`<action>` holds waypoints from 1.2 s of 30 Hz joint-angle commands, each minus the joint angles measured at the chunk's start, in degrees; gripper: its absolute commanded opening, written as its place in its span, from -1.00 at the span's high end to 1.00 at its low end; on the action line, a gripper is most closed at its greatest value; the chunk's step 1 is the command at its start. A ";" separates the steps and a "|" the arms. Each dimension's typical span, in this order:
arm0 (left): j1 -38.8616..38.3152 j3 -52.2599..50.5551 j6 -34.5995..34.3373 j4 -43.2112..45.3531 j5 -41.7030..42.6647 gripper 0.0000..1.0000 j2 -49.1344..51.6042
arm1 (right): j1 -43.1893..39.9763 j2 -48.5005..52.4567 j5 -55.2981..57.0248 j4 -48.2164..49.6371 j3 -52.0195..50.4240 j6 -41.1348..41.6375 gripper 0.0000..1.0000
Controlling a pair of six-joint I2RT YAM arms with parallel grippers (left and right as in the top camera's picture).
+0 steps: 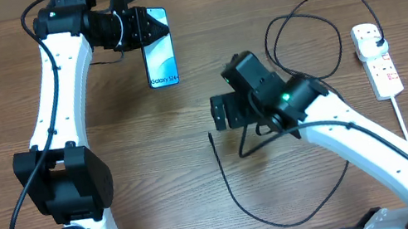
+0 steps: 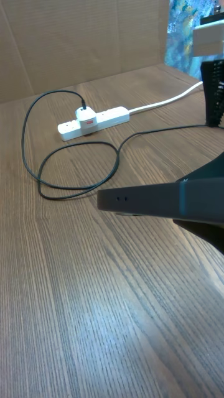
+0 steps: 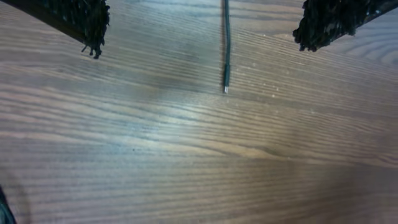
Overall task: Plug charger to phone and switch on socket
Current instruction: 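Move the right gripper down to the black cable's connector end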
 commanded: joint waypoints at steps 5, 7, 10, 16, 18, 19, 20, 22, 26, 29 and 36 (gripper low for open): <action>0.61 1.27 1.53 0.26 1.99 0.92 -1.88 | 1.90 11.61 1.03 -6.69 8.44 0.63 -1.00; 0.61 1.27 1.53 0.24 1.99 0.91 -1.88 | 2.21 13.44 0.96 -6.64 8.74 1.20 -1.00; 0.61 1.27 1.53 0.24 1.99 0.91 -1.88 | 2.27 15.52 -0.70 -6.23 8.74 2.54 -1.00; 0.61 1.25 1.53 0.24 1.99 0.91 -1.88 | 4.44 18.53 -2.67 -4.85 8.74 2.08 -1.00; 0.61 1.22 1.53 0.24 1.99 0.92 -1.88 | 6.08 19.34 -2.49 -4.46 8.74 2.10 -0.95; 0.61 1.22 1.53 0.24 1.99 0.92 -1.88 | 6.75 19.58 -2.32 -4.26 8.74 2.12 -0.93; 0.61 1.22 1.53 0.24 1.99 0.92 -1.88 | 7.41 20.04 -1.99 -4.07 8.74 2.16 -0.91; 0.61 1.22 1.53 0.22 1.99 0.92 -1.88 | 8.61 21.14 -1.46 -3.76 8.74 2.16 -0.90; 0.61 1.22 1.53 0.22 2.01 0.92 -1.88 | 10.49 24.48 0.48 -3.69 8.74 3.63 -0.86; 0.61 1.22 1.53 0.20 1.99 0.92 -1.88 | 10.78 25.86 0.96 -3.76 8.90 4.04 -0.80; 0.61 1.22 1.53 0.24 1.99 0.92 -1.88 | 10.78 26.14 1.14 -3.43 9.46 4.02 -0.55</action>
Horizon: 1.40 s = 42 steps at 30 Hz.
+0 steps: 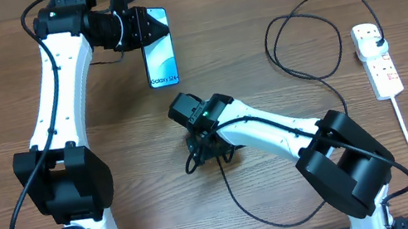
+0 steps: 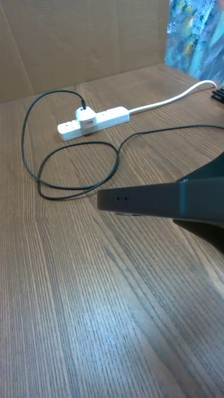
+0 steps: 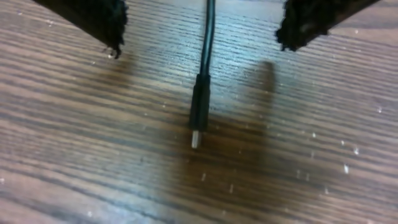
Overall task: Plug charger to phone and switch on socket
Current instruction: 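Move the right gripper down to the black cable's connector end, then close the right gripper on the cable connector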
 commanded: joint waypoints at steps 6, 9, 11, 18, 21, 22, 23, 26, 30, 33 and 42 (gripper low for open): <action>0.61 1.22 1.53 0.20 1.97 0.91 -1.88 | -0.04 0.26 1.99 1.68 2.01 0.13 -0.37; 0.63 1.22 1.55 0.28 1.97 0.91 -1.88 | -0.04 0.39 1.99 2.14 2.01 0.15 -0.25; 0.63 1.22 1.55 0.28 1.97 0.91 -1.88 | -0.04 0.68 1.97 2.25 2.01 0.17 -0.23; 1.01 1.22 1.53 0.72 2.01 0.91 -1.88 | -0.04 1.42 1.77 2.38 2.12 0.17 -0.20; 1.44 1.22 1.51 0.72 2.03 0.92 -1.88 | -0.04 1.49 1.53 2.40 2.12 0.17 -0.20; 1.64 1.22 1.49 0.72 2.05 0.92 -1.88 | -0.04 1.55 1.53 2.45 2.12 0.17 -0.20; 1.79 1.22 1.46 0.72 2.19 0.91 -1.88 | -0.04 1.70 1.33 2.51 2.12 0.15 -0.20; 2.29 1.22 0.76 0.83 2.21 0.92 -1.88 | -0.04 2.03 1.33 2.34 2.54 0.15 -0.19; 2.67 1.22 0.11 1.25 2.21 0.91 -1.88 | -0.04 3.67 1.03 1.49 4.24 -0.07 -0.15; 2.71 1.22 -0.02 1.73 2.23 0.91 -1.88 | -0.04 5.31 0.74 -0.24 5.90 -0.31 0.03; 2.71 1.22 -0.02 1.81 2.23 0.91 -1.88 | -0.04 5.31 0.70 -1.09 5.97 -0.04 0.14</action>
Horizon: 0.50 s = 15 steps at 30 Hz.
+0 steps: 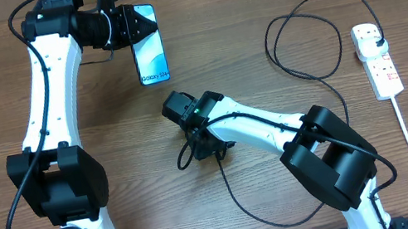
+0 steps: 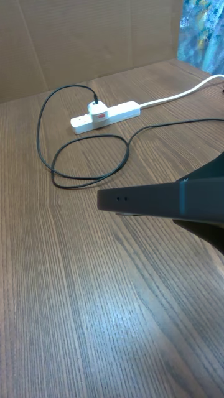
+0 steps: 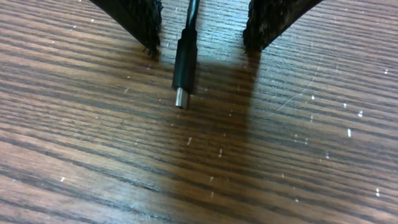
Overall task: Plug charger to phone and switch on socket
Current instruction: 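Close the right gripper on the cable connector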
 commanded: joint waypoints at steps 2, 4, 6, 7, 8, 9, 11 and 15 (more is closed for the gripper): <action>0.15 1.22 0.07 0.33 2.23 0.91 -1.88 | -0.04 0.39 0.00 -0.37 1.68 0.15 0.23; 0.15 1.22 0.02 0.31 2.25 0.92 -1.88 | -0.04 0.39 0.00 -0.35 1.68 0.15 0.31; 0.15 1.22 -0.44 0.31 2.23 0.91 -1.88 | -0.04 0.39 0.00 -0.37 1.68 0.17 0.42; 0.15 1.22 -0.44 0.33 2.25 0.92 -1.88 | -0.04 0.39 0.00 -0.35 1.68 0.17 0.45; 0.15 1.22 -0.59 0.33 2.25 0.92 -1.88 | -0.04 0.39 -0.02 -0.35 1.68 0.20 0.47; 0.15 1.22 -0.59 0.33 2.25 0.92 -1.88 | -0.04 0.39 -0.02 -0.35 1.68 0.20 0.49; 0.26 1.22 -0.59 0.33 2.25 0.92 -1.88 | -0.04 0.39 0.00 -0.35 1.68 0.20 0.55; 0.31 1.22 -0.59 0.31 2.27 0.91 -1.88 | -0.11 0.39 0.00 -0.35 1.73 0.20 0.70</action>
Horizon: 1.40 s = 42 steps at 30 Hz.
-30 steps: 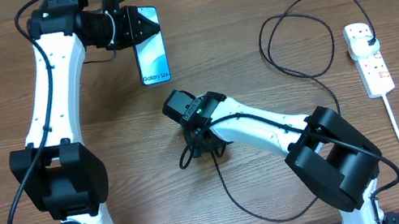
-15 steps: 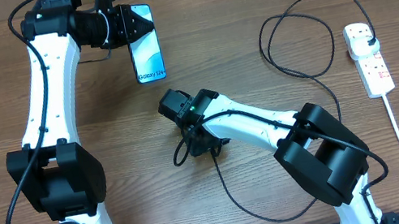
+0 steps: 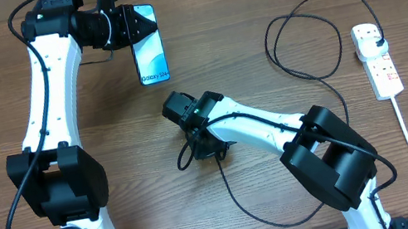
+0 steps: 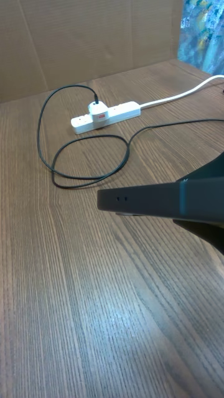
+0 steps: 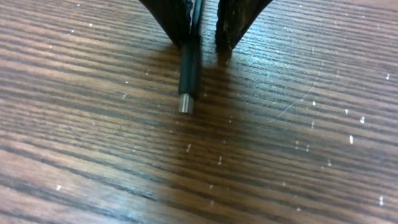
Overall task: Plug charger to phone and switch on socket
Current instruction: 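Close the right gripper on the cable connector, then lift the connector with the right gripper toward the phone's bottom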
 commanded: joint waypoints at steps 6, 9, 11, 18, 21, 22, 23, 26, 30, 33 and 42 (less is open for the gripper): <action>0.31 1.22 -0.44 0.31 2.32 0.91 -1.88 | -1.16 0.39 -0.55 0.11 1.92 0.04 0.82; 0.37 1.22 -0.44 0.33 2.91 0.92 -1.88 | -2.19 0.39 -1.97 0.15 1.92 0.02 0.91; 0.37 1.22 -0.44 0.33 2.99 0.91 -1.88 | -3.10 0.39 -3.06 0.15 1.97 0.00 0.92; 0.42 1.22 -0.59 0.52 4.20 0.91 -1.88 | -6.88 0.35 -9.22 0.20 1.97 -1.84 0.92; 0.42 1.22 -0.87 0.55 4.92 0.92 -1.88 | -8.90 0.33 -13.86 0.07 2.27 -4.09 0.92; 0.44 1.22 -0.90 0.72 5.79 0.91 -1.88 | -9.86 0.31 -17.03 0.13 2.62 -5.51 0.92; 0.50 1.22 -1.14 0.83 6.23 0.92 -1.88 | -10.54 0.26 -19.34 0.11 2.99 -6.49 0.92; 1.68 1.22 -2.36 1.90 11.63 0.92 -1.88 | -13.49 0.24 -29.38 0.33 5.11 -9.79 0.92; 3.58 1.22 -2.40 4.44 23.50 0.92 -1.88 | -16.98 0.22 -44.33 2.47 6.93 -14.34 0.92; 5.40 1.22 -5.22 7.69 29.16 0.92 -1.88 | -20.00 0.24 -58.38 6.93 7.17 -16.39 0.92; 8.76 1.22 -11.23 10.93 32.68 0.92 -1.88 | -25.38 0.24 -85.02 21.64 7.17 -15.06 0.92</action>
